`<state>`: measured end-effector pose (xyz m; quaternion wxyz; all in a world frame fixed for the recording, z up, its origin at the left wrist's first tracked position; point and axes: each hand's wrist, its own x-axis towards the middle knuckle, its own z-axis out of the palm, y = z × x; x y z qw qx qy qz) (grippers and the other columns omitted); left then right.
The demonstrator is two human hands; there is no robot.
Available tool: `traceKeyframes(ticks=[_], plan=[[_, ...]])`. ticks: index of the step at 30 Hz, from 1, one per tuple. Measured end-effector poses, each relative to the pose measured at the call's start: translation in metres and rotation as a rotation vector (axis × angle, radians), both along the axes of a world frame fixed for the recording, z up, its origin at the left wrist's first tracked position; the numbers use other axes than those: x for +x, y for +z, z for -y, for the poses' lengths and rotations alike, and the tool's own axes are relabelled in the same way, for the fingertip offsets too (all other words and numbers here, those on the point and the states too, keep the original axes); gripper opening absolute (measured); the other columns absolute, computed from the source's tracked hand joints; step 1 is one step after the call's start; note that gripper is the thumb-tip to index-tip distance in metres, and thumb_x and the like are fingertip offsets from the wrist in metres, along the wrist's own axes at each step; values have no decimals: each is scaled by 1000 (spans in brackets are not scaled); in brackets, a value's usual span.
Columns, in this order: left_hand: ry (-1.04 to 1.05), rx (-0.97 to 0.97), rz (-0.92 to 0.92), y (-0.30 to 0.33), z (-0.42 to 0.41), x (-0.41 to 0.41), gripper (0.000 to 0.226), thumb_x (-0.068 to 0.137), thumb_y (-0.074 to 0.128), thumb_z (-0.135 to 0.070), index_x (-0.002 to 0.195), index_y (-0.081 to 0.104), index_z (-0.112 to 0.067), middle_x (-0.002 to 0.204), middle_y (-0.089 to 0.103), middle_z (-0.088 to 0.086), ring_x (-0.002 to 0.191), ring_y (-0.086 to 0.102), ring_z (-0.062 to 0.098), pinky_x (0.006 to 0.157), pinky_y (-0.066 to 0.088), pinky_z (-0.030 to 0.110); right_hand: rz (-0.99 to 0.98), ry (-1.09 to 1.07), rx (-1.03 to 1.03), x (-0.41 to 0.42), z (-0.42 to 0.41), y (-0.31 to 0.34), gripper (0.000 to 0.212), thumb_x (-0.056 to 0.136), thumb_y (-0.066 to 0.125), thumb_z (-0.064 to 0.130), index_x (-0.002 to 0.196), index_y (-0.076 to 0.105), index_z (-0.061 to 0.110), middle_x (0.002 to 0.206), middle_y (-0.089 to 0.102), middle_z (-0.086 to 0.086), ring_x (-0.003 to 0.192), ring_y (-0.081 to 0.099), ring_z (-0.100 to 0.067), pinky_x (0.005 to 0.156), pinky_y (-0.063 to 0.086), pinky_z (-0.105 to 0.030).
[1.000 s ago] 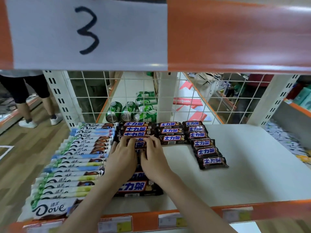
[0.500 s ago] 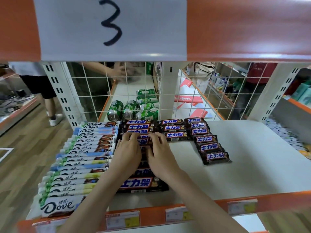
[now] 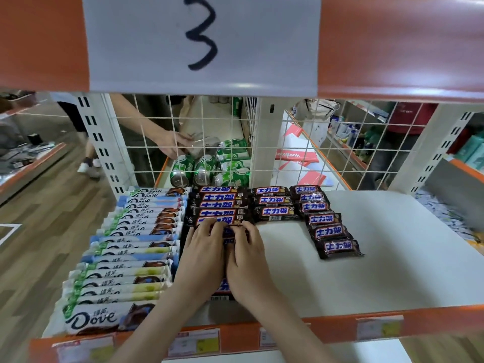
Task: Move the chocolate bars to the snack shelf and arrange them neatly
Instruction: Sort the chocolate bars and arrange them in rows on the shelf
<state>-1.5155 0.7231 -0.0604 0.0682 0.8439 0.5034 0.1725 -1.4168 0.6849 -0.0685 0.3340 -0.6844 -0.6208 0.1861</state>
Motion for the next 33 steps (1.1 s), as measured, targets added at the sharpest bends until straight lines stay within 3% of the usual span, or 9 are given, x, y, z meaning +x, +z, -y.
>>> traceKeyframes(ticks=[6, 12, 15, 23, 33], plan=[[-11, 13, -46, 0, 2, 1, 43, 96, 39, -25, 137, 27, -18, 143, 28, 0, 135, 25, 17, 113, 21, 35, 27, 13, -13, 0, 3, 3, 40, 101, 31, 23, 141, 30, 19, 153, 9, 3, 142, 8, -18, 116, 17, -31], [-76, -137, 108, 30, -20, -1, 32, 97, 33, -14, 129, 39, -10, 131, 42, 8, 116, 46, 24, 98, 39, 34, 92, 56, 8, 17, -19, 24, 42, 99, 34, 25, 141, 32, 17, 151, 21, 2, 136, 28, -21, 112, 28, -39], [-83, -190, 30, 38, -50, -1, 34, 99, 31, -17, 132, 38, -11, 134, 40, 11, 116, 47, 28, 96, 42, 40, 141, 136, -66, 25, -46, 32, 47, 100, 35, 25, 145, 25, 16, 154, 15, 0, 139, 21, -23, 114, 24, -40], [23, -77, -220, 17, -80, 1, 46, 95, 37, -16, 139, 28, -11, 143, 31, 13, 130, 34, 32, 107, 29, 40, 222, 123, -200, 22, -84, 23, 51, 100, 33, 24, 146, 16, 12, 153, 8, -12, 139, 19, -29, 113, 25, -42], [23, -7, -280, 12, -81, 5, 48, 93, 43, -18, 138, 29, -9, 144, 31, 12, 134, 31, 27, 112, 23, 38, 221, 148, -170, 22, -89, 18, 54, 98, 37, 21, 147, 17, 10, 154, 12, -9, 142, 12, -25, 115, 21, -39]])
